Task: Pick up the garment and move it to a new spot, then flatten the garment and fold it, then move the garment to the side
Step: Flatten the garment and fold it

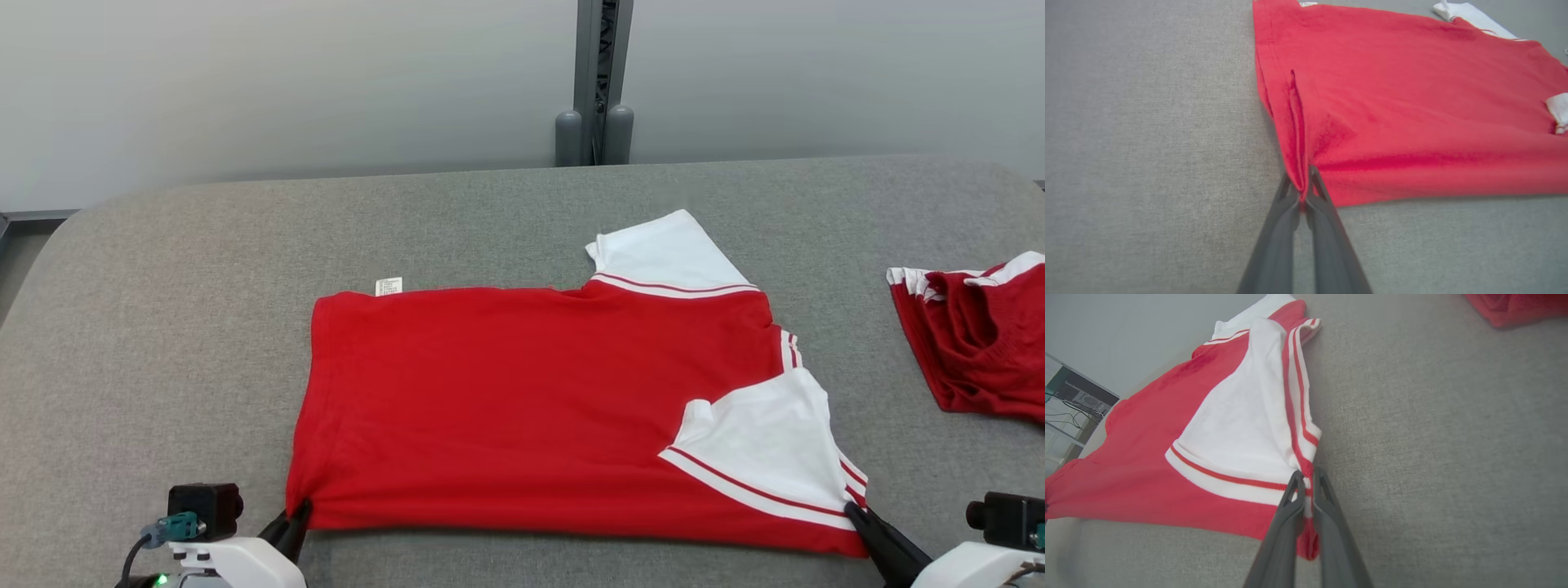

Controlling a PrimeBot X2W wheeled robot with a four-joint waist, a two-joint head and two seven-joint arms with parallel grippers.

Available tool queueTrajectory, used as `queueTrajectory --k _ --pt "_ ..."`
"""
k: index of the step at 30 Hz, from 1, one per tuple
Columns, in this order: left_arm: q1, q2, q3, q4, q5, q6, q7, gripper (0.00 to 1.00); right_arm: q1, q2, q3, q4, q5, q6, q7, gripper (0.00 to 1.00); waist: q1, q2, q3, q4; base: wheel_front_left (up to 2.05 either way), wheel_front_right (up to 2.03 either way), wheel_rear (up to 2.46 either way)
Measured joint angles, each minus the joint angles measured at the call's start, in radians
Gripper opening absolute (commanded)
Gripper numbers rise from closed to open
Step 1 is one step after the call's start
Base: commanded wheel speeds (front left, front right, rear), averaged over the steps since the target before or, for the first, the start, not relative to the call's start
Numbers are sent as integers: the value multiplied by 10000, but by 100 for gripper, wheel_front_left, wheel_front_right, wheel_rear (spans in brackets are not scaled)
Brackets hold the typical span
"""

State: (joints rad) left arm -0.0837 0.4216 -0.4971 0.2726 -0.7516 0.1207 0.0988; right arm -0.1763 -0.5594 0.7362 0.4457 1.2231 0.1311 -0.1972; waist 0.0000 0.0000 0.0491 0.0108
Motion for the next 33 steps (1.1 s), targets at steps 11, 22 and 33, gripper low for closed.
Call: queueTrajectory --k 11,22,33 --pt "607 207 10 -945 -125 560 391 0 666 136 -949 -508 -644 0 387 0 0 0 7 -52 0 0 0" --pt "746 251 -148 -1122 -226 757 857 100 1020 606 -2265 -855 -1778 -4 943 100 0 1 170 46 0 0 0" --pt "744 316 -86 -1411 -199 941 754 100 1485 1135 -3413 -1413 -2794 -2 1542 100 0 0 169 34 0 0 0"
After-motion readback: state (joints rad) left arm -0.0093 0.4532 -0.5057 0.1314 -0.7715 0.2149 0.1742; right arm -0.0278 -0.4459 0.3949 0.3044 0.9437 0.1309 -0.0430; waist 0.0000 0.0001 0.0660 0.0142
